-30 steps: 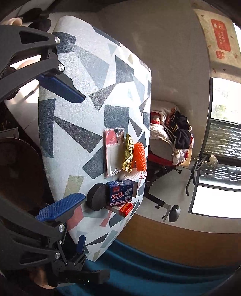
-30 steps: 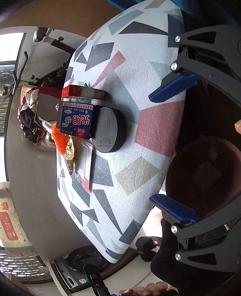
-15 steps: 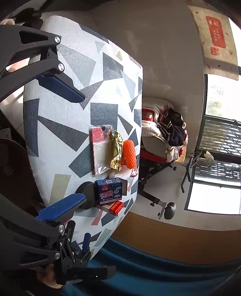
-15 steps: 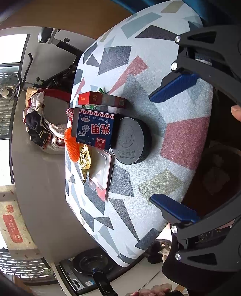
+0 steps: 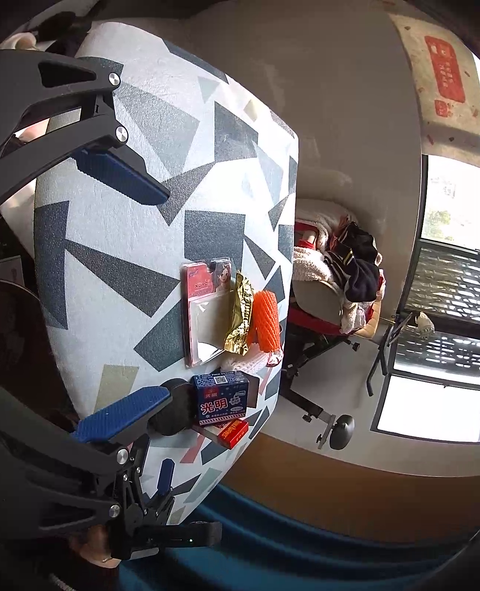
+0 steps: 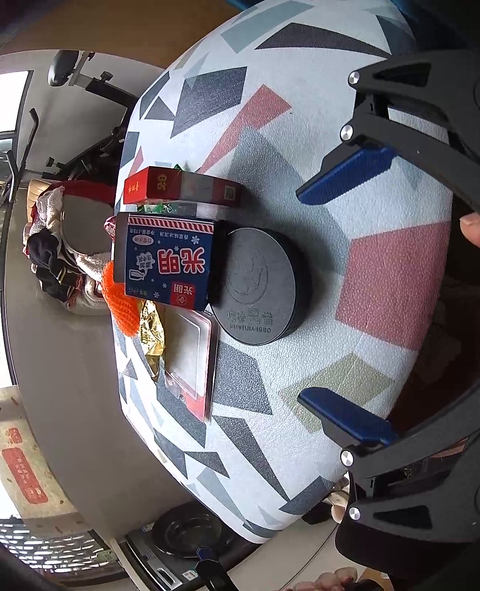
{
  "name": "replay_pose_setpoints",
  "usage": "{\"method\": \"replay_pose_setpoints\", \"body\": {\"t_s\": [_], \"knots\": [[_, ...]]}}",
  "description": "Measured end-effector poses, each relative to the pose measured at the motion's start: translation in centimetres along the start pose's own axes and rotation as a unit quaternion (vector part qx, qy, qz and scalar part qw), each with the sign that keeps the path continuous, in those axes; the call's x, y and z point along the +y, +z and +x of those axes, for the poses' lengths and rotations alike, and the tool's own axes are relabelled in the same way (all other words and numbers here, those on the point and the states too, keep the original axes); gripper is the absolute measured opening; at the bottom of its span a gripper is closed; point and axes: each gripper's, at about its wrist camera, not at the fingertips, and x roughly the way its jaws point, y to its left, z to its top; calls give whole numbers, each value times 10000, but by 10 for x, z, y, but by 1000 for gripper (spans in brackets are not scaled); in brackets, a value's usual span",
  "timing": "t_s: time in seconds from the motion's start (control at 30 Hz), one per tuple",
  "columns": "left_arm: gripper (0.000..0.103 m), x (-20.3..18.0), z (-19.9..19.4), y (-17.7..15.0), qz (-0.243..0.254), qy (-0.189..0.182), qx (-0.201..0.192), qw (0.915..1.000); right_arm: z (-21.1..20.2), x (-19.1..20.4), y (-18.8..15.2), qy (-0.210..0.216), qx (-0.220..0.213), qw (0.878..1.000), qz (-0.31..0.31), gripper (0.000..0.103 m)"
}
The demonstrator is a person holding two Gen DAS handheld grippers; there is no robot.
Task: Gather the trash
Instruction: 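Move the right gripper to the black round lid and grasp its edge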
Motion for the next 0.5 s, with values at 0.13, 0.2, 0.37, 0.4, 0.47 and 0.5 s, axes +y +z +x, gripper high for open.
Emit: {"method": "replay_pose_setpoints", "body": {"t_s": [0.13,0.2,0.37,0.4,0.47,0.5], "knots": [[96,6,10,0,-80,-13,82,9999,18,4,9,-82,77,9999,6,97],[96,8,15,0,-107,-24,121,9999,28,6,14,-208,164,9996,9,97],[96,10,27,2,-143,-79,196,9997,51,5,26,-542,355,9978,166,97],[96,10,29,2,-162,-96,214,9996,56,5,28,-589,389,9973,177,97],[96,9,33,4,-196,-136,244,9994,63,6,32,-652,479,9966,173,97],[96,9,35,5,-204,-157,253,9993,68,6,33,-669,552,9961,156,97]]}}
